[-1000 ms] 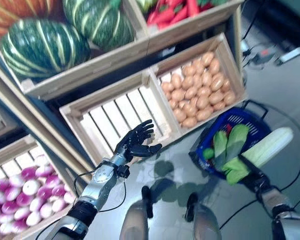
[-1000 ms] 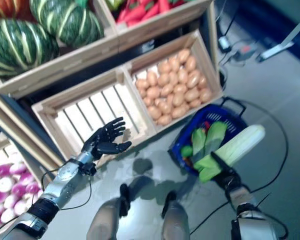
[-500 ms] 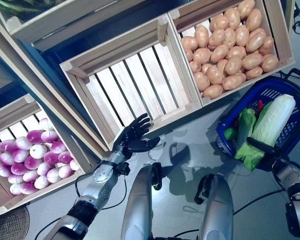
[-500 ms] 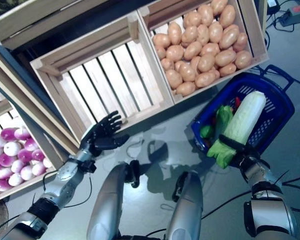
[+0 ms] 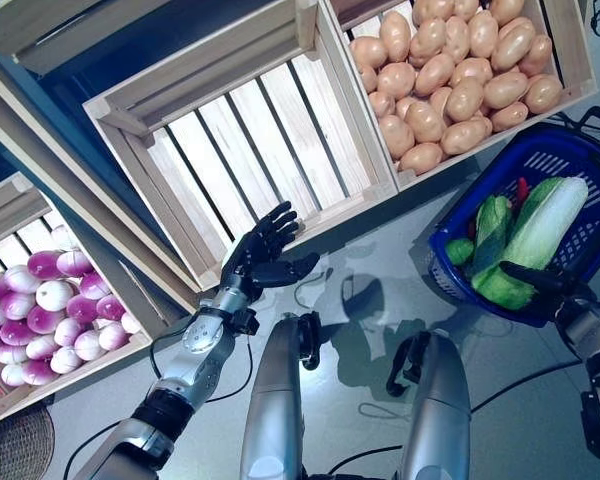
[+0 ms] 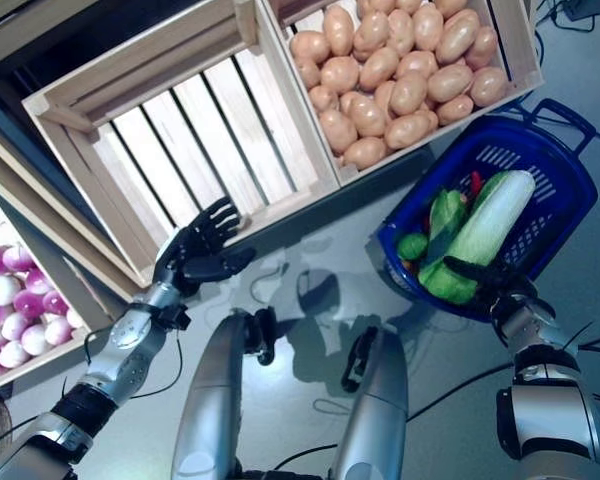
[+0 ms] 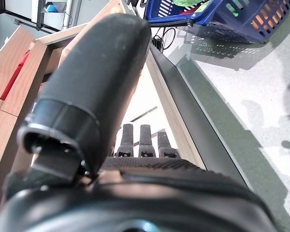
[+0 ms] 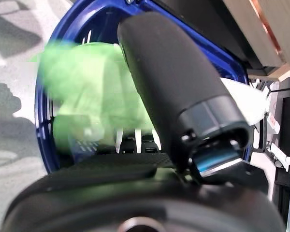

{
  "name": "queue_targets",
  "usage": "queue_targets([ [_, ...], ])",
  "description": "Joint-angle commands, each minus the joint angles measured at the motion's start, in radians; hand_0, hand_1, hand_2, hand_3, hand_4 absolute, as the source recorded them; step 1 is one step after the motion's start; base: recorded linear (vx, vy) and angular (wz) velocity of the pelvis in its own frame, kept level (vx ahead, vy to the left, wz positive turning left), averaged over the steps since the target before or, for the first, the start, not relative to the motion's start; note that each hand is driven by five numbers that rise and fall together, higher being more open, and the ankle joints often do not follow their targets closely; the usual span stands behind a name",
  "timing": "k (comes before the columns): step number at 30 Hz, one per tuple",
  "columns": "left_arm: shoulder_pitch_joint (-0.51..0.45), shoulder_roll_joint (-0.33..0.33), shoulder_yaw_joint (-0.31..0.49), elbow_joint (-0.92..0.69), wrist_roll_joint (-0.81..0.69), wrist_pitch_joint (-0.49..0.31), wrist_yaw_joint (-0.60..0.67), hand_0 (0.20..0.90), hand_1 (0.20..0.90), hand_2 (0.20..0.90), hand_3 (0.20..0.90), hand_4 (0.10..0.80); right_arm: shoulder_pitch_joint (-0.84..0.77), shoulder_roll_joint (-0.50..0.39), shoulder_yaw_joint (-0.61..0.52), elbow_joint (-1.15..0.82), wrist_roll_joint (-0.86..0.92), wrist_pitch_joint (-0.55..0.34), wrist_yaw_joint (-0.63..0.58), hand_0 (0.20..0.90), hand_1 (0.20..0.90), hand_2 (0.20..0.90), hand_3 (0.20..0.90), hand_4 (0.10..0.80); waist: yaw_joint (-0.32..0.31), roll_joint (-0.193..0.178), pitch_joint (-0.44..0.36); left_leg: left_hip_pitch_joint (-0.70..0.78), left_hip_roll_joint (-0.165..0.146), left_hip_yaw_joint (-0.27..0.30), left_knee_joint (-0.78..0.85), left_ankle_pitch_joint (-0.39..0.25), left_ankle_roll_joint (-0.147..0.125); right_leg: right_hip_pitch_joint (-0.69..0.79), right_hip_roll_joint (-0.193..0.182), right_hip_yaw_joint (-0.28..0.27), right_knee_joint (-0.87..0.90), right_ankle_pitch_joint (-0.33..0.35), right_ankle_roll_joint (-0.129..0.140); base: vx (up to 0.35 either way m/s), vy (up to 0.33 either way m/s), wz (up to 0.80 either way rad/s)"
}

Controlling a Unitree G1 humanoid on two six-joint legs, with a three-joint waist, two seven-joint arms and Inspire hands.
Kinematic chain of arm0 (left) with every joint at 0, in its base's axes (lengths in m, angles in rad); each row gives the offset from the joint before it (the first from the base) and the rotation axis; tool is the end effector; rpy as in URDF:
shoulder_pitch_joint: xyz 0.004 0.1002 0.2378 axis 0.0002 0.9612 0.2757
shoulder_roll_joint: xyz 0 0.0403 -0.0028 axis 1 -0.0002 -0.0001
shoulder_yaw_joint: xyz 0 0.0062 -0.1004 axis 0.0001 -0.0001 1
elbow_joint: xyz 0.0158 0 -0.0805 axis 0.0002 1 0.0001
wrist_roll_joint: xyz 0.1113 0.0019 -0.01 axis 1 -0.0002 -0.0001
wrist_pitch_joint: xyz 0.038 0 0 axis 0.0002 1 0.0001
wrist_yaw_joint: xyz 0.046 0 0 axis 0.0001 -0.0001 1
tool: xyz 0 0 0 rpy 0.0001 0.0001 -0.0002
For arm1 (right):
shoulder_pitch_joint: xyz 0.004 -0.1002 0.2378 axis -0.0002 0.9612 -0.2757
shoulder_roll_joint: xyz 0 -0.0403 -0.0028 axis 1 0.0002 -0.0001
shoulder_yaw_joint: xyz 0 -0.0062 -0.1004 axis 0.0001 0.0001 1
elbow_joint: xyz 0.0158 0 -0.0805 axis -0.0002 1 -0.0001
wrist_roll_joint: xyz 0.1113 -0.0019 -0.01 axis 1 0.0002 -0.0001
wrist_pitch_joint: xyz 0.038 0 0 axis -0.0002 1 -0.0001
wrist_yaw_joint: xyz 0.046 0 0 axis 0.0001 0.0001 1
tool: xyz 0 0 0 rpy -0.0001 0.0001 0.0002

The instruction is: Put vegetables into the basket

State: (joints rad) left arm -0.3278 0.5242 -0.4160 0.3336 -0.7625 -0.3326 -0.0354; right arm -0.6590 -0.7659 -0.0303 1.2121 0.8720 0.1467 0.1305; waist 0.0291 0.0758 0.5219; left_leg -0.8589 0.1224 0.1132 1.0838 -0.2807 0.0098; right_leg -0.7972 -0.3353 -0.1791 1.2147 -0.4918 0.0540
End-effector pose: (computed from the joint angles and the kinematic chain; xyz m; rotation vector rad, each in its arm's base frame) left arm 0.2657 0.1875 0.0643 -0.1525 -0.1294 -0.2548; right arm 0.2664 -0.3681 0.0826 0.3698 0.3381 -0.4897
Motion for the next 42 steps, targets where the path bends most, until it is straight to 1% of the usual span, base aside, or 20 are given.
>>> queue_targets([
  [1,0.021,0.029,-0.007,-0.096,-0.016,-0.068,-0.032,0.900,0.900,0.900,0.900,0.800,0.016,-0.099,-0.028,0.006,0.007,-0.054,-0.014,0.900,0.900,0.900,0.900,0.800,-0.003,-0.019,-0.034,0.189,-0.014,0.016,-0.028,-0.179,0.014,0.127,0.050,-0.025,-0.187,0.146,-0.032,0.062,-0.023,-0.01],
  [7,0.040,0.038,0.009,-0.119,-0.012,-0.039,-0.053,0.900,0.900,0.900,0.900,0.800,0.086,-0.077,-0.042,-0.005,-0.015,-0.055,0.029,0.900,0.900,0.900,0.900,0.800,0.005,-0.042,-0.063,0.324,-0.001,0.042,-0.199,-0.119,0.007,0.259,0.055,-0.060,-0.325,0.189,-0.018,0.078,-0.036,-0.03],
  [10,0.047,0.038,0.010,-0.128,-0.007,-0.029,-0.059,0.900,0.900,0.900,0.900,0.800,0.110,-0.066,-0.052,-0.003,-0.013,-0.063,0.033,0.900,0.900,0.900,0.900,0.800,0.010,-0.051,-0.074,0.373,0.004,0.047,-0.264,-0.093,0.002,0.314,0.061,-0.077,-0.388,0.207,-0.017,0.091,-0.044,-0.02],
  [13,0.066,0.041,0.018,-0.131,-0.006,-0.020,-0.062,0.900,0.900,0.900,0.900,0.800,0.141,-0.051,-0.062,-0.002,-0.006,-0.067,0.045,0.900,0.900,0.900,0.900,0.800,0.017,-0.059,-0.094,0.428,0.013,0.051,-0.339,-0.061,-0.004,0.382,0.077,-0.097,-0.476,0.234,-0.019,0.096,-0.037,-0.03],
  [17,0.095,0.027,0.037,-0.124,0.006,-0.003,-0.067,0.900,0.900,0.900,0.900,0.800,0.196,0.008,-0.057,-0.018,0.012,-0.065,0.086,0.900,0.900,0.900,0.900,0.800,0.021,-0.072,-0.132,0.525,0.008,0.068,-0.495,0.009,-0.022,0.484,0.113,-0.107,-0.638,0.281,-0.014,0.115,-0.011,-0.10],
  [19,0.111,0.014,0.046,-0.123,0.026,0.008,-0.064,0.900,0.900,0.900,0.900,0.800,0.224,0.043,-0.057,-0.026,0.055,-0.059,0.099,0.900,0.900,0.900,0.900,0.800,0.022,-0.076,-0.154,0.565,0.002,0.075,-0.560,0.034,-0.030,0.529,0.131,-0.110,-0.711,0.297,-0.010,0.145,0.009,-0.08],
  [20,0.126,0.001,0.053,-0.112,0.044,0.022,-0.061,0.900,0.900,0.900,0.900,0.800,0.256,0.087,-0.069,-0.035,0.194,-0.032,0.128,0.900,0.900,0.900,0.900,0.800,0.021,-0.080,-0.178,0.613,-0.004,0.082,-0.631,0.063,-0.037,0.582,0.148,-0.112,-0.792,0.317,-0.005,0.195,0.018,-0.10],
  [21,0.135,-0.009,0.057,-0.105,0.057,0.041,-0.063,0.900,0.900,0.900,0.900,0.800,0.283,0.130,-0.090,-0.039,0.287,-0.006,0.170,0.900,0.900,0.900,0.900,0.800,0.021,-0.082,-0.199,0.656,-0.009,0.087,-0.694,0.086,-0.043,0.630,0.163,-0.118,-0.865,0.335,-0.001,0.228,0.023,-0.04],
  [25,0.185,-0.043,0.073,-0.069,0.069,0.070,-0.069,0.900,0.900,0.900,0.900,0.800,0.351,0.253,-0.105,-0.065,0.356,-0.032,0.293,0.900,0.900,0.900,0.900,0.800,0.024,-0.089,-0.275,0.771,-0.027,0.093,-0.853,0.131,-0.052,0.757,0.190,-0.124,-1.048,0.384,0.012,0.216,0.043,-0.03],
  [26,0.213,-0.052,0.084,-0.054,0.069,0.072,-0.069,0.900,0.900,0.900,0.900,0.800,0.390,0.295,-0.097,-0.091,0.365,-0.049,0.309,0.900,0.900,0.900,0.900,0.800,0.021,-0.090,-0.300,0.804,-0.027,0.097,-0.900,0.144,-0.054,0.785,0.195,-0.122,-1.087,0.397,0.018,0.189,0.054,-0.09],
  [27,0.224,-0.057,0.087,-0.046,0.069,0.071,-0.070,0.900,0.900,0.900,0.900,0.800,0.404,0.312,-0.094,-0.103,0.367,-0.053,0.319,0.900,0.900,0.900,0.900,0.800,0.020,-0.091,-0.309,0.816,-0.028,0.099,-0.916,0.150,-0.054,0.795,0.197,-0.120,-1.100,0.403,0.020,0.120,0.043,-0.08],
  [28,0.245,-0.065,0.092,-0.038,0.076,0.074,-0.080,0.900,0.900,0.900,0.900,0.800,0.435,0.347,-0.083,-0.133,0.376,-0.057,0.325,0.900,0.900,0.900,0.900,0.800,0.018,-0.096,-0.324,0.826,-0.031,0.109,-0.946,0.179,-0.049,0.802,0.196,-0.120,-1.127,0.429,0.017,0.082,0.031,-0.02],
  [29,0.270,-0.079,0.094,-0.031,0.096,0.076,-0.091,0.900,0.900,0.900,0.900,0.800,0.469,0.389,-0.069,-0.172,0.386,-0.057,0.333,0.900,0.900,0.900,0.900,0.800,0.015,-0.096,-0.339,0.851,-0.033,0.109,-0.986,0.193,-0.050,0.821,0.200,-0.113,-1.157,0.441,0.021,0.091,0.035,0.01],
  [31,0.318,-0.105,0.091,-0.007,0.137,0.039,-0.089,0.900,0.900,0.900,0.900,0.800,0.532,0.465,-0.037,-0.229,0.406,-0.097,0.352,0.900,0.900,0.900,0.900,0.800,0.010,-0.095,-0.365,0.906,-0.034,0.109,-1.076,0.221,-0.054,0.863,0.209,-0.104,-1.224,0.469,0.029,0.130,0.039,0.02],
  [34,0.354,-0.136,0.086,0.053,0.210,-0.039,-0.078,0.900,0.900,0.900,0.900,0.800,0.576,0.531,-0.012,-0.273,0.426,-0.165,0.359,0.900,0.900,0.900,0.900,0.800,0.006,-0.091,-0.387,0.952,-0.036,0.101,-1.161,0.246,-0.059,0.895,0.220,-0.099,-1.287,0.495,0.035,0.062,0.023,0.07],
  [35,0.357,-0.139,0.083,0.064,0.222,-0.052,-0.078,0.900,0.900,0.900,0.900,0.800,0.580,0.538,-0.010,-0.278,0.427,-0.170,0.355,0.900,0.900,0.900,0.900,0.800,0.005,-0.091,-0.391,0.952,-0.036,0.099,-1.169,0.250,-0.060,0.896,0.222,-0.098,-1.296,0.500,0.035,0.005,0.024,0.08],
  [37,0.364,-0.167,0.052,0.150,0.335,-0.120,-0.027,0.900,0.900,0.900,0.900,0.800,0.587,0.571,0.007,-0.276,0.431,-0.185,0.338,0.900,0.900,0.900,0.900,0.800,0.003,-0.088,-0.403,0.957,-0.033,0.094,-1.171,0.243,-0.067,0.900,0.224,-0.100,-1.302,0.500,0.036,-0.001,0.043,0.06],
  [39,0.369,-0.190,0.052,0.238,0.382,-0.143,-0.016,0.900,0.900,0.900,0.900,0.800,0.590,0.588,0.015,-0.255,0.454,-0.181,0.343,0.900,0.900,0.900,0.900,0.800,-0.001,-0.087,-0.409,0.967,-0.037,0.095,-1.171,0.241,-0.061,0.909,0.224,-0.098,-1.302,0.501,0.037,0.037,0.058,0.05],
  [41,0.379,-0.211,0.067,0.325,0.424,-0.152,-0.020,0.900,0.900,0.900,0.900,0.800,0.601,0.598,0.015,-0.231,0.475,-0.179,0.378,0.900,0.900,0.900,0.900,0.800,-0.003,-0.085,-0.416,0.976,-0.039,0.098,-1.171,0.241,-0.060,0.918,0.221,-0.102,-1.300,0.498,0.036,0.048,0.058,0.03],
  [42,0.381,-0.225,0.071,0.388,0.466,-0.171,-0.023,0.900,0.900,0.900,0.900,0.800,0.602,0.602,0.014,-0.208,0.481,-0.175,0.390,0.900,0.900,0.900,0.900,0.800,-0.002,-0.083,-0.416,0.986,-0.039,0.100,-1.171,0.237,-0.060,0.928,0.221,-0.105,-1.301,0.495,0.037,0.030,0.034,0.01],
])
